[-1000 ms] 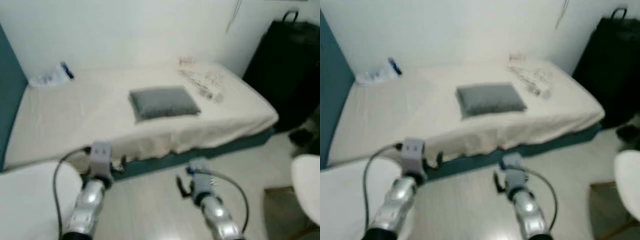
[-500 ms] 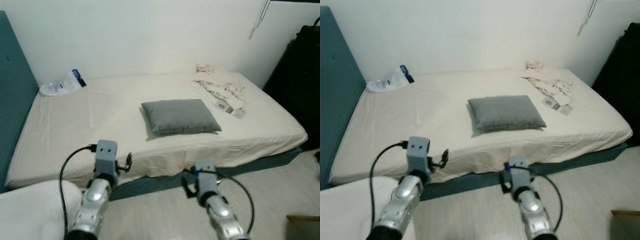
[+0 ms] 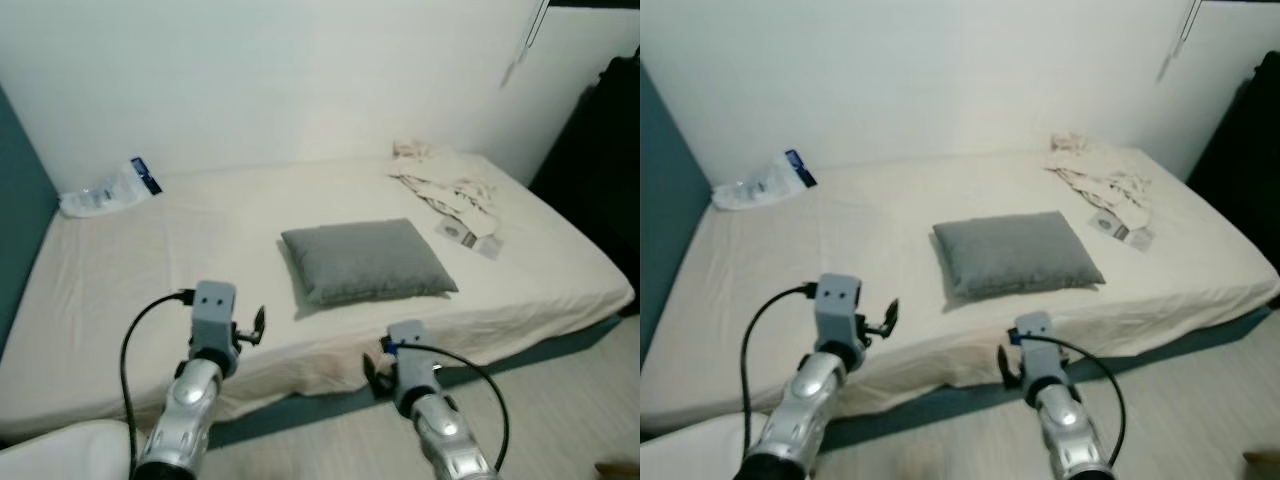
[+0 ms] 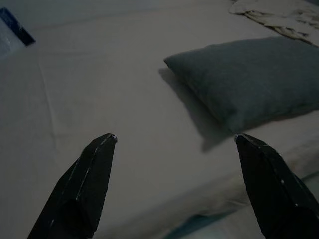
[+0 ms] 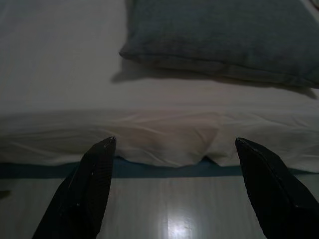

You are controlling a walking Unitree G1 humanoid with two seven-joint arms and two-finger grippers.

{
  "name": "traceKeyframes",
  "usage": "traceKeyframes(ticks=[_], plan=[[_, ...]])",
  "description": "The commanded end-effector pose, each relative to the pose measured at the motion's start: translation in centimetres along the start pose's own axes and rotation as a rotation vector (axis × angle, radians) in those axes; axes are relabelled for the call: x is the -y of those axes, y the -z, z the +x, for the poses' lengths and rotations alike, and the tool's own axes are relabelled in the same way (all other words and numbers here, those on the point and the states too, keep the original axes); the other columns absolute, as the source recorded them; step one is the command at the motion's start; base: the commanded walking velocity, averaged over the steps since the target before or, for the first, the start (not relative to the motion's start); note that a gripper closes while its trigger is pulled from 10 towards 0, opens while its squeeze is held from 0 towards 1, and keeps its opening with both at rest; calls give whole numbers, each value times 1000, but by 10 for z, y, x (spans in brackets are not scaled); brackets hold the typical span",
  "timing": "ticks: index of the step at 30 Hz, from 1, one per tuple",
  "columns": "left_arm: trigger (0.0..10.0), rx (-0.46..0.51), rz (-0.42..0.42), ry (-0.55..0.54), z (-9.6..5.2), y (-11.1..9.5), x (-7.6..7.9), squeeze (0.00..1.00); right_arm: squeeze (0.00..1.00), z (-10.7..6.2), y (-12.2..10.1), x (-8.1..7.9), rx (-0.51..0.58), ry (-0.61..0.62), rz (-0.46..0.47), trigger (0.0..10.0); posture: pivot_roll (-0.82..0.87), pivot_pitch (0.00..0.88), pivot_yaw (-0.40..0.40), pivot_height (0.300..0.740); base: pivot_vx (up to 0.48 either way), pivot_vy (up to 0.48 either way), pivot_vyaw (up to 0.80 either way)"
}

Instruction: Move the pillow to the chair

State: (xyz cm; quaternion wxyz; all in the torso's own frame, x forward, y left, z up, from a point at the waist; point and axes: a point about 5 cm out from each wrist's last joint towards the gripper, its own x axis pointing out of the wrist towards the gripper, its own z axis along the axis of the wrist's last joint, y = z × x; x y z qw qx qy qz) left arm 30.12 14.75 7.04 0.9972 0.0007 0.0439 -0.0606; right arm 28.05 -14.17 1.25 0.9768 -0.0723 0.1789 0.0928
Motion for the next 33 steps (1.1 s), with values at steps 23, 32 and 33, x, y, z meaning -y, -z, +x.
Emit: traceKeyframes(ticks=[23, 32, 33], plan=[[10000, -14, -21, -1, 0, 3, 0, 0, 0, -2, 6, 8, -27, 30, 5, 10000, -22, 62, -33, 740, 351, 0, 129], [10000, -15, -13, -14, 0, 3, -3, 0, 0, -2, 7, 7, -27, 26, 7, 10000, -19, 67, -30, 740, 0, 0, 0], [10000, -17, -14, -16, 0, 4, -3, 0, 0, -2, 7, 7, -27, 26, 7, 10000, -19, 69, -30, 740, 0, 0, 0]])
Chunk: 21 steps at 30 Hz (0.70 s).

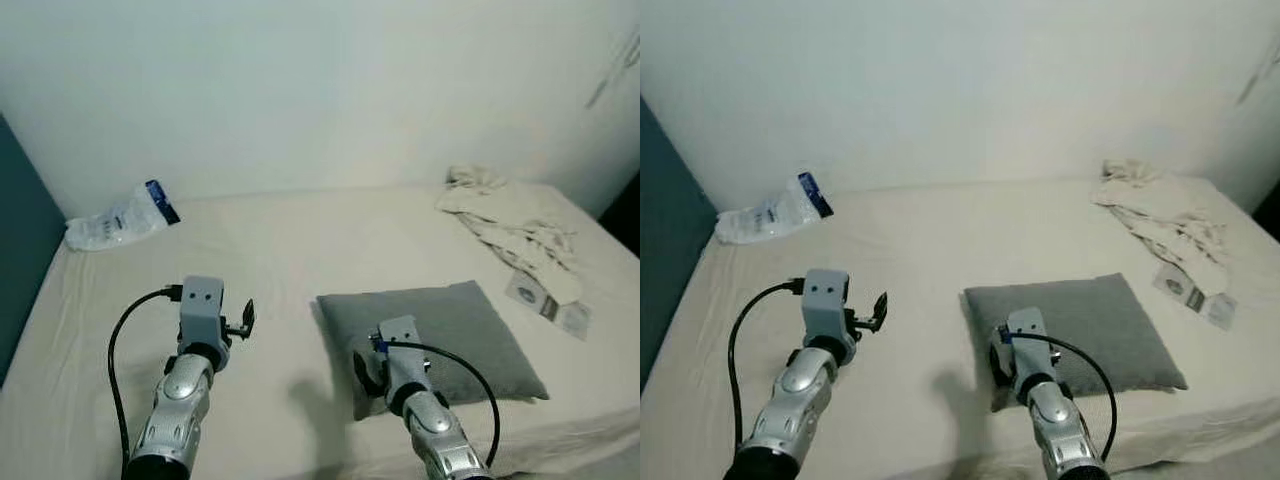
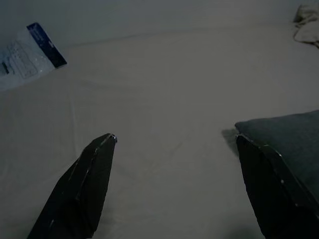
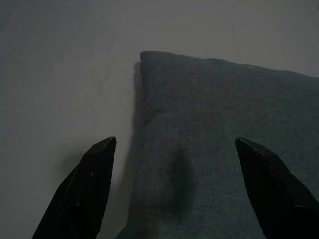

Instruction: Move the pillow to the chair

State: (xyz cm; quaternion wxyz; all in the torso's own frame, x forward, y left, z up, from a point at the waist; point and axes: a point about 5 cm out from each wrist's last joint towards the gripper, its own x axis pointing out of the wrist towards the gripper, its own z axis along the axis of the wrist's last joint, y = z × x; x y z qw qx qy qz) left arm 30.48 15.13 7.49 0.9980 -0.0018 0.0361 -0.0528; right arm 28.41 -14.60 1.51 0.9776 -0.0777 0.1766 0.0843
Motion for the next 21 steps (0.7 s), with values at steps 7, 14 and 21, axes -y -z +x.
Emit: traceKeyframes(ticks=[7, 14, 21], plan=[[10000, -38, -9, -8, -4, 9, 0, 0, 0, -3, 9, 1, -29, 5, 20, 10000, -17, 78, -31, 740, 0, 0, 0], [10000, -62, 1, -2, -6, 13, -1, 0, 0, -3, 10, 0, -34, -1, 8, 10000, -13, 82, -28, 740, 0, 0, 0], [10000, -64, 2, -1, -6, 12, -2, 0, 0, -4, 11, -1, -38, 1, 23, 10000, -7, 79, -29, 740, 0, 0, 0]])
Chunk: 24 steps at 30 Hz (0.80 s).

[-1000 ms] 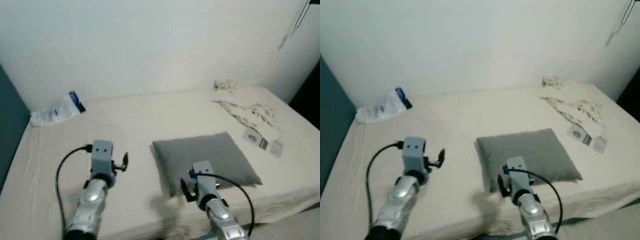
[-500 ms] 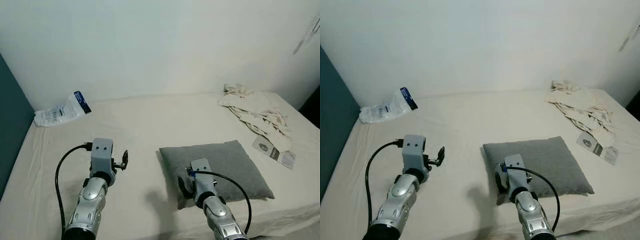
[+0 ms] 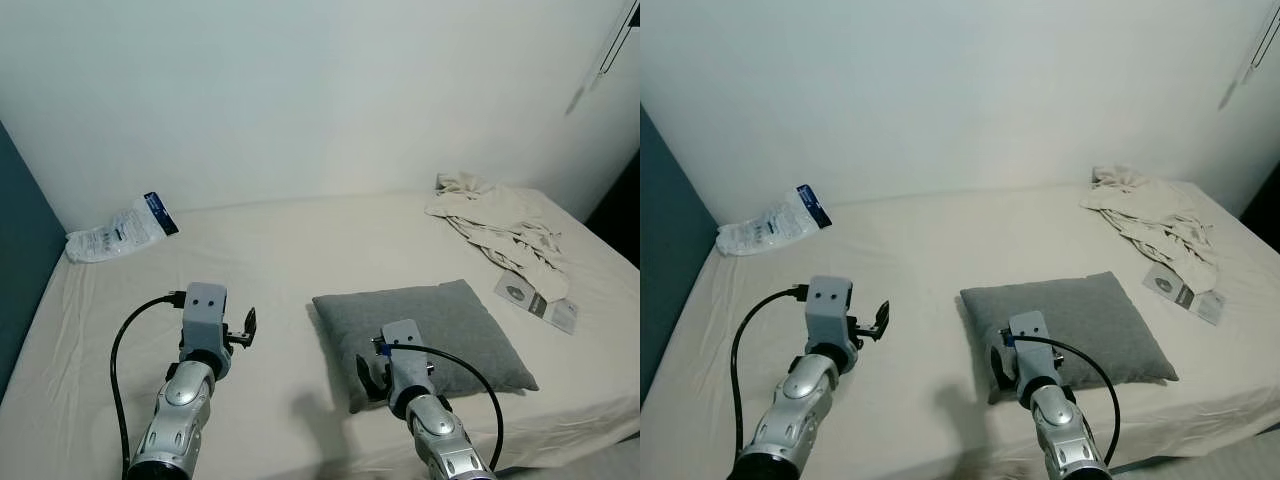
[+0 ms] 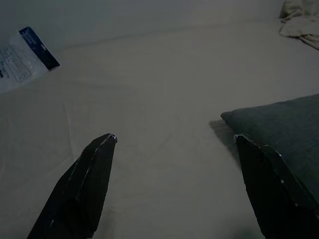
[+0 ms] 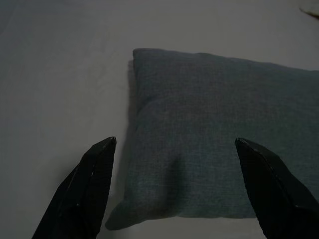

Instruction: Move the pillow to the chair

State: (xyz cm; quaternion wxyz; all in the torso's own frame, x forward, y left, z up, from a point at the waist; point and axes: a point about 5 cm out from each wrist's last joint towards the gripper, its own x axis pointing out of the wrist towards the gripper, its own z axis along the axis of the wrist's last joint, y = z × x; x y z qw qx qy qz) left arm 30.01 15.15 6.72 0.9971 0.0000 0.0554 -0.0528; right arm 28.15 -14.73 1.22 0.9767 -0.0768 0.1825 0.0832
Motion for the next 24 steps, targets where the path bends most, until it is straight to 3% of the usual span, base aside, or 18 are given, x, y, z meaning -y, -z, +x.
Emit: traceKeyframes(ticks=[1, 7, 24], plan=[[10000, -25, -1, -2, -2, 4, -2, 0, 0, -2, 7, -2, -26, 0, 21, 10000, -7, 78, -28, 740, 0, 0, 0], [10000, -24, -11, -1, -1, 3, -2, 0, 0, -1, 5, -3, -24, -2, 22, 10000, -7, 74, -30, 740, 0, 0, 0], [10000, -33, -9, 10, -2, 4, 1, 0, 0, -1, 6, -1, -27, 5, 31, 10000, -10, 79, -25, 740, -307, 0, 0]])
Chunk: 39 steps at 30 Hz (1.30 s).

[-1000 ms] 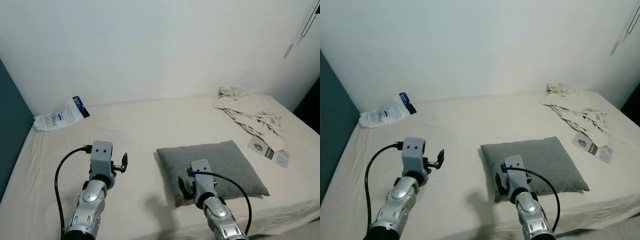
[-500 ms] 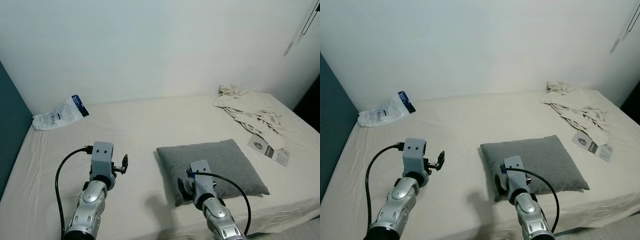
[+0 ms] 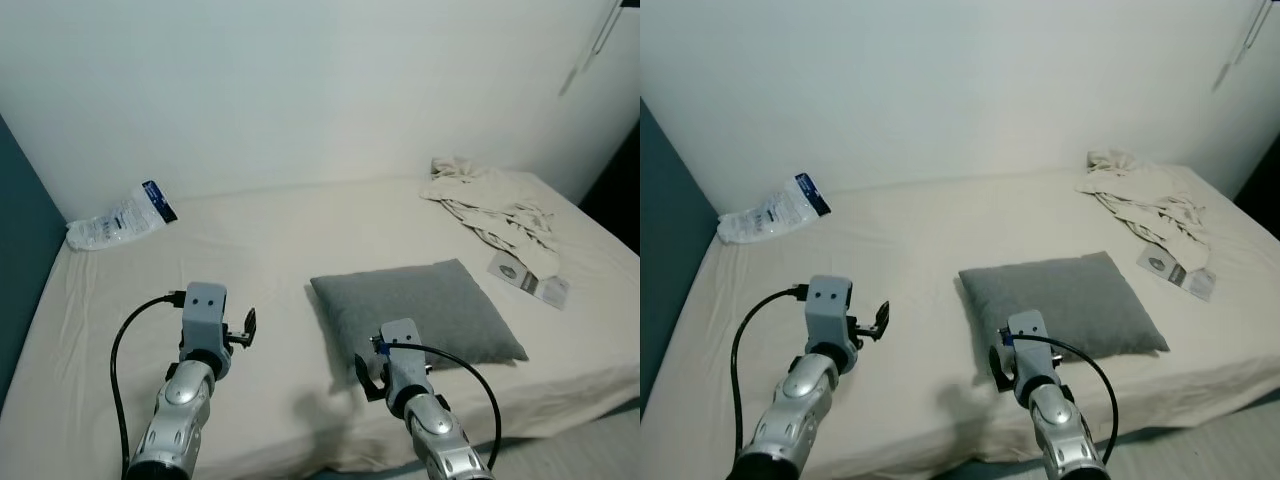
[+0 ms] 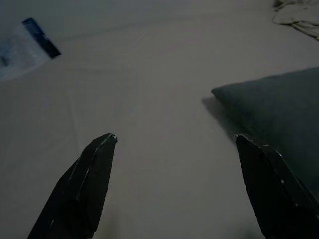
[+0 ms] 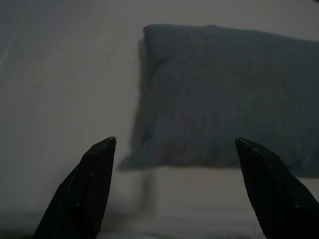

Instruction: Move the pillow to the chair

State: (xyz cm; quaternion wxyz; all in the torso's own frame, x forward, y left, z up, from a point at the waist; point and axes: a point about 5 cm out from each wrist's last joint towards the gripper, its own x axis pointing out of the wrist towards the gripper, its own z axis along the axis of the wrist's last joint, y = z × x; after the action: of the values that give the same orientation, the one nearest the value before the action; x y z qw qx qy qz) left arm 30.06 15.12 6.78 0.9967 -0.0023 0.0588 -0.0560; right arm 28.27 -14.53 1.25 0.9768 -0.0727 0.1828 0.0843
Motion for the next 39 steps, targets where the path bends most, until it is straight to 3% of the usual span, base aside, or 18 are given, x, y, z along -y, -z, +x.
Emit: traceKeyframes(ticks=[1, 18, 22, 33, 39], plan=[[10000, -26, -5, 4, -2, 5, 1, 0, 0, -2, 7, 1, -27, 9, 24, 10000, -10, 79, -25, 740, 0, 0, 0], [10000, -53, 28, 23, 1, 4, 3, 0, 0, -3, 9, 0, -28, 24, 75, 10000, 0, 71, -3, 740, 0, 0, 0], [10000, -66, 35, 27, 1, 5, 4, 0, 0, -2, 8, -1, -27, 2, 35, 10000, -3, 67, -1, 740, 0, 0, 0], [10000, -107, 32, 23, 3, 12, 8, 0, 0, -3, 7, -3, -19, -25, 13, 10000, -26, 55, 0, 740, 0, 0, 791], [10000, -102, 41, 27, 4, 11, 10, 0, 0, -4, 6, 6, -10, 2, 45, 10000, -40, 64, -7, 740, 0, 0, 0]])
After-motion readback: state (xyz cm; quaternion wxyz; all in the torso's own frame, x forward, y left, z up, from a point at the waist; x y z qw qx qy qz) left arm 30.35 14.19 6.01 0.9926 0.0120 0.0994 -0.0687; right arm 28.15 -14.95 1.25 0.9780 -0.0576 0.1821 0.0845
